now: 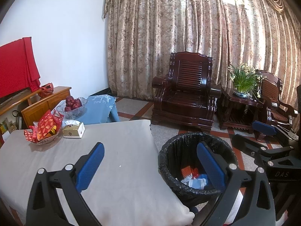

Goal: Collect trash

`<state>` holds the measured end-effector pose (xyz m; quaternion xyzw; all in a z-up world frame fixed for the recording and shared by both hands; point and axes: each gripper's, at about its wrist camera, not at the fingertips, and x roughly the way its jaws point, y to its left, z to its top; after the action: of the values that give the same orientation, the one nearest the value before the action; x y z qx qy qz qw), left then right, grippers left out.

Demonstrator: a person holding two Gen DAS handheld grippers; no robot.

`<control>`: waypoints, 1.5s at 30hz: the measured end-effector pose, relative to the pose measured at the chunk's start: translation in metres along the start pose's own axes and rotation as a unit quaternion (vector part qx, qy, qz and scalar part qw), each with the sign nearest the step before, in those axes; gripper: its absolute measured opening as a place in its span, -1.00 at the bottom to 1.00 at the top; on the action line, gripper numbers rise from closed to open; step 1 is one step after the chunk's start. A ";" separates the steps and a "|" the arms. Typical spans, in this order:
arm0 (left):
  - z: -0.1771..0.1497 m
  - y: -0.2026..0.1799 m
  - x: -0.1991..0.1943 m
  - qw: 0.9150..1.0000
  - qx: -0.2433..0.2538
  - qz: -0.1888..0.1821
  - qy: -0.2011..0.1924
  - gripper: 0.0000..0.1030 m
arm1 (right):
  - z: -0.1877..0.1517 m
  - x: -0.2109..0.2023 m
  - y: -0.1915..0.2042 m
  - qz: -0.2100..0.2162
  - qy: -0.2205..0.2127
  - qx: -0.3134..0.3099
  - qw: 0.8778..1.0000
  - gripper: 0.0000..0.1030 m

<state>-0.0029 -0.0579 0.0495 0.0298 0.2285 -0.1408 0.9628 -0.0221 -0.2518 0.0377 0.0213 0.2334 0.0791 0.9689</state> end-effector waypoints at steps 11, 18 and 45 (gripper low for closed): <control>0.000 0.000 0.000 1.000 -0.001 0.000 0.000 0.88 | 0.000 0.000 0.000 0.000 0.001 0.000 1.000 0.90; -0.001 -0.001 0.000 1.000 0.000 0.000 -0.001 0.88 | 0.000 0.000 0.000 0.000 0.001 0.001 1.000 0.90; -0.001 -0.004 0.000 1.000 -0.005 -0.004 0.006 0.88 | 0.001 0.000 -0.002 0.000 0.001 0.000 1.000 0.90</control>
<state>-0.0045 -0.0619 0.0484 0.0248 0.2347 -0.1434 0.9611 -0.0218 -0.2535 0.0384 0.0214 0.2340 0.0794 0.9687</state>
